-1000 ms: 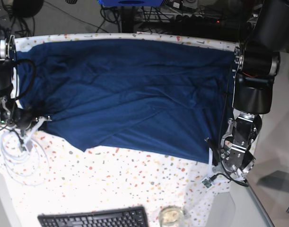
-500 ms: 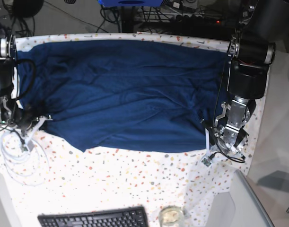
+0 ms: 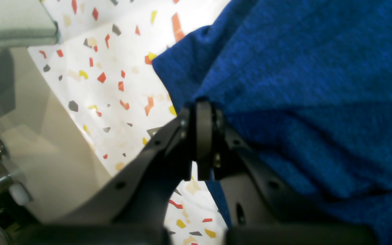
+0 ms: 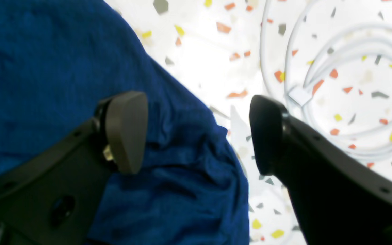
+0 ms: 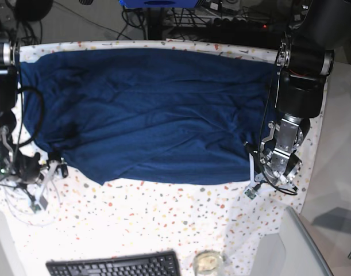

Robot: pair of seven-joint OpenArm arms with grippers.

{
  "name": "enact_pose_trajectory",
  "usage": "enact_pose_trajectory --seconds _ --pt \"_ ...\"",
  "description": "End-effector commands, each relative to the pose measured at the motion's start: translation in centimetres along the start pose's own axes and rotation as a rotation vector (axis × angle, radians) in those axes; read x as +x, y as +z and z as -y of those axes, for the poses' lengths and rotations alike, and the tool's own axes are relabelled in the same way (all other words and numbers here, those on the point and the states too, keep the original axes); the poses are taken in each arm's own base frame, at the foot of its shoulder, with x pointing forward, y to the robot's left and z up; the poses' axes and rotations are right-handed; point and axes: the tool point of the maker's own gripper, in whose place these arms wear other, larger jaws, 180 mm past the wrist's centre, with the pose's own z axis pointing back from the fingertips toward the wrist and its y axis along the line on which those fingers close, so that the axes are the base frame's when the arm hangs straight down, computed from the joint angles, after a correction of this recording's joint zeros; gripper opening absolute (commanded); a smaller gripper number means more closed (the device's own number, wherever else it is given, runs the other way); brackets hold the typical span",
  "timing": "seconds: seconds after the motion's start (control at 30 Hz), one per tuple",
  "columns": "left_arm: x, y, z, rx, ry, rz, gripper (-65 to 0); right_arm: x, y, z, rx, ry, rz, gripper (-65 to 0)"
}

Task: Layout the t-shirt on the table in an organized manner, then fold the t-shirt properly
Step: 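Pull the held shirt edge outward with the left gripper, then grasp the hem corners with both grippers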

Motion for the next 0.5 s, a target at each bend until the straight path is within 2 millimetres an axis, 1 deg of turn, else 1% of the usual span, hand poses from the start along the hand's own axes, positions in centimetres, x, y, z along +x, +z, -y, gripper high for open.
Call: enact_pose_trajectory --seconds 0.0,0.07,0.17,0.23,0.27,0.33,0.47 --pt "1.6 0.6 -2.1 0.046 0.011 0.040 -65.0 3.3 0.5 0.2 0.006 -0.002 0.074 -20.4" --pt "1.7 0.6 -2.2 0.047 0.011 0.041 -65.0 3.9 -0.1 0.4 0.019 -0.030 0.061 -20.3" --pt "1.7 0.6 -2.2 0.048 0.012 0.042 -65.0 4.3 -2.0 -1.3 0.061 -0.024 0.036 -20.1" --pt "1.8 0.6 -2.2 0.048 0.012 0.043 -65.0 3.2 -3.4 -2.0 0.077 -0.012 0.009 -20.1" --pt "1.8 0.6 -2.2 0.048 0.012 0.042 -65.0 3.0 -3.8 -2.1 0.080 -0.008 0.002 -20.1" --pt "1.7 0.6 -2.2 0.047 0.011 0.039 -65.0 2.3 -4.7 -3.0 0.097 -0.013 -0.015 -20.1" --pt "1.6 0.6 -2.2 0.048 0.011 0.039 -65.0 0.6 -5.6 -3.2 0.100 -0.057 -0.023 -20.1"
